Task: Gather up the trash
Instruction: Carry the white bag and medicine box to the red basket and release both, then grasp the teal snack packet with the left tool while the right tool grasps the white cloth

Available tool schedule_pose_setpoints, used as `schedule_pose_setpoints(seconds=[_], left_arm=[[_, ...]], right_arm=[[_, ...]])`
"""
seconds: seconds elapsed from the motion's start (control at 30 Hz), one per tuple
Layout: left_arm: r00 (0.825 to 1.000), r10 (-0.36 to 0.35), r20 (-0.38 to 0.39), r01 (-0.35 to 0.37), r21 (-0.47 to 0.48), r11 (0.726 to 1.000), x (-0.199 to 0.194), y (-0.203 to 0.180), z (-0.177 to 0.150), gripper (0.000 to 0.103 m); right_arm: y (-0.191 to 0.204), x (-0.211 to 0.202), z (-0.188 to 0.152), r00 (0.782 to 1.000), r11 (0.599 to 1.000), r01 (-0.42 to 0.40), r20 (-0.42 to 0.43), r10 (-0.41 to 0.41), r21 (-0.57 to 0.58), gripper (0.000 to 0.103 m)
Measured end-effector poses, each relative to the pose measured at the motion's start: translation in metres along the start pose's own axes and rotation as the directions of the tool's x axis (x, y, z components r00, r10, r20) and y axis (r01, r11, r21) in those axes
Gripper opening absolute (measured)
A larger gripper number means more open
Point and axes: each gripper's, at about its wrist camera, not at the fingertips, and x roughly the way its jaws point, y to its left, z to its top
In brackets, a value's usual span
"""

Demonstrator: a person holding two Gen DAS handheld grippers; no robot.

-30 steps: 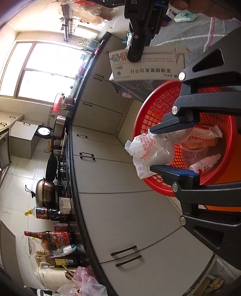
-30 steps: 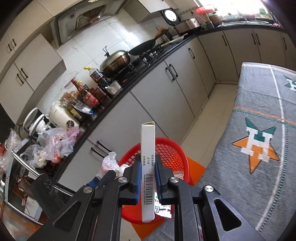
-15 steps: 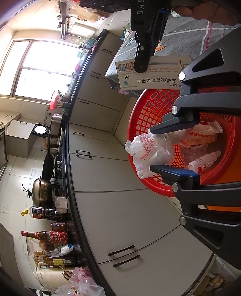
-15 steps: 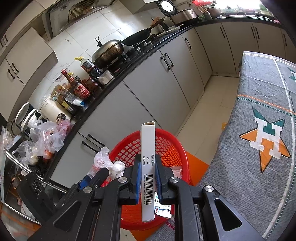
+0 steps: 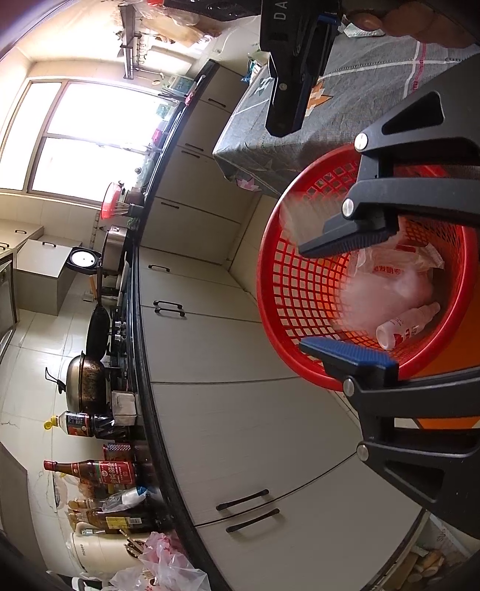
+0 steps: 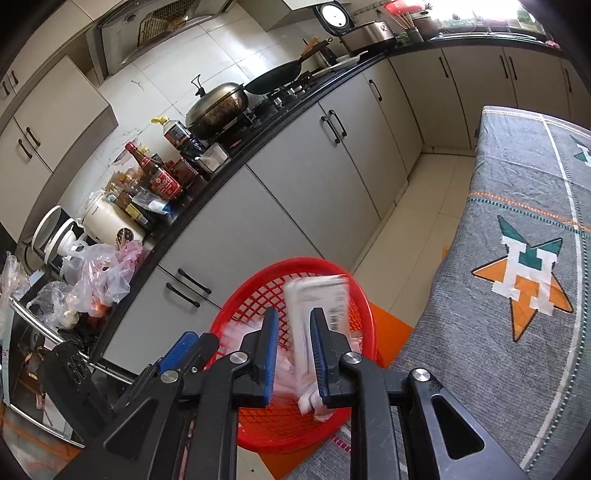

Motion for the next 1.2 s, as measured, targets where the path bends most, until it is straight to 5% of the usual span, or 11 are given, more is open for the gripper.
schedule_pose_setpoints(seconds=[0.43, 0.9, 1.2], left_arm=[[0.999, -0.014, 0.029, 0.014, 0.007, 1.000, -0.027, -0.014, 0.003, 0.053], [0.998, -0.006, 0.061, 0.002, 0.063, 0.998, -0.083, -0.044, -0.010, 0.061], [0.995, -0.095, 0.029, 0.091, 0.104, 0.990, -0.110, -0.098, -0.033, 0.063]], right_arm=[[-0.001, -0.045, -0.012, 0.999, 1.000, 0.009, 0.039, -0.009, -0.013, 0.037], [-0.020, -0.120, -0.042, 0.995, 0.999, -0.026, 0.098, 0.024, 0.019, 0.042], [-0.057, -0.172, -0.075, 0.991, 0.997, -0.007, 0.137, -0.003, 0.075, 0.044]])
